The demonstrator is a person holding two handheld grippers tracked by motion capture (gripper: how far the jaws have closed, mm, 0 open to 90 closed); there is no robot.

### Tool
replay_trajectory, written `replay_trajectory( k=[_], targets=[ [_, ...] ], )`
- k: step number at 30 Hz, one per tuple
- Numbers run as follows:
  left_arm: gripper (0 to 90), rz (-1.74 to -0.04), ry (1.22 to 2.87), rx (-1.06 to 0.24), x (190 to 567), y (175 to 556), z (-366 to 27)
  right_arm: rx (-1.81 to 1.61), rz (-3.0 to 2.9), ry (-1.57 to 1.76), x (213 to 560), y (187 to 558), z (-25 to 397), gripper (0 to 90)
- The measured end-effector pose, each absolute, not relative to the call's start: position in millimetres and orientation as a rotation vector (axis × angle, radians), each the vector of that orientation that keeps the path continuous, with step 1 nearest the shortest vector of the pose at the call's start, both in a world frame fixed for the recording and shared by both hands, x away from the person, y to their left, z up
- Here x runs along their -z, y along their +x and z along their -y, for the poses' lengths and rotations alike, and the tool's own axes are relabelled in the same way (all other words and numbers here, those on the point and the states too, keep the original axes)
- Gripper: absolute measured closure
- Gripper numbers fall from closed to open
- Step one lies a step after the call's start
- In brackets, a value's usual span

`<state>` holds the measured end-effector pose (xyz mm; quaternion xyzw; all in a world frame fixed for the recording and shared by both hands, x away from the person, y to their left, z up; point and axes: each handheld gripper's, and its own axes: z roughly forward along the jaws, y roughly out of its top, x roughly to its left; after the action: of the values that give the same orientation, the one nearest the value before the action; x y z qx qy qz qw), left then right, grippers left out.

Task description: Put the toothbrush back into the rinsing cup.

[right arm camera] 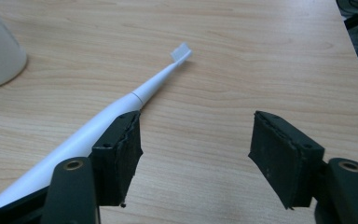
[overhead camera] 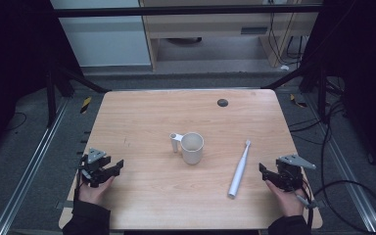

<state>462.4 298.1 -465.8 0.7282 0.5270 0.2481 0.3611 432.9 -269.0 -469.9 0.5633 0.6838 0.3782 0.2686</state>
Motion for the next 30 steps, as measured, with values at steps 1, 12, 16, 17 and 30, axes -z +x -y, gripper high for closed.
replay_trajectory(
  k=[1,12,16,17,30],
  targets=[
    [43.8,-1.364,1.886,-0.626,465.9,462.6,-298.3,-1.02,-1.844,1.519,469.9,432.9,269.0,33.9],
    [45.7,-1.362,1.899,-0.599,466.2,462.9,-297.3,-1.067,-1.872,1.458,463.0,426.2,257.2,42.4],
    [47.2,-1.356,1.903,-0.604,465.9,462.2,-295.6,-1.094,-1.916,1.438,460.5,424.6,250.1,47.1],
    [47.7,-1.356,1.903,-0.604,465.9,462.2,-295.6,-1.094,-1.916,1.438,460.5,424.6,250.1,47.1],
    [53.3,-1.348,1.927,-0.601,465.9,462.0,-293.0,-1.137,-2.0,1.372,455.9,421.7,228.7,65.3]
  ],
)
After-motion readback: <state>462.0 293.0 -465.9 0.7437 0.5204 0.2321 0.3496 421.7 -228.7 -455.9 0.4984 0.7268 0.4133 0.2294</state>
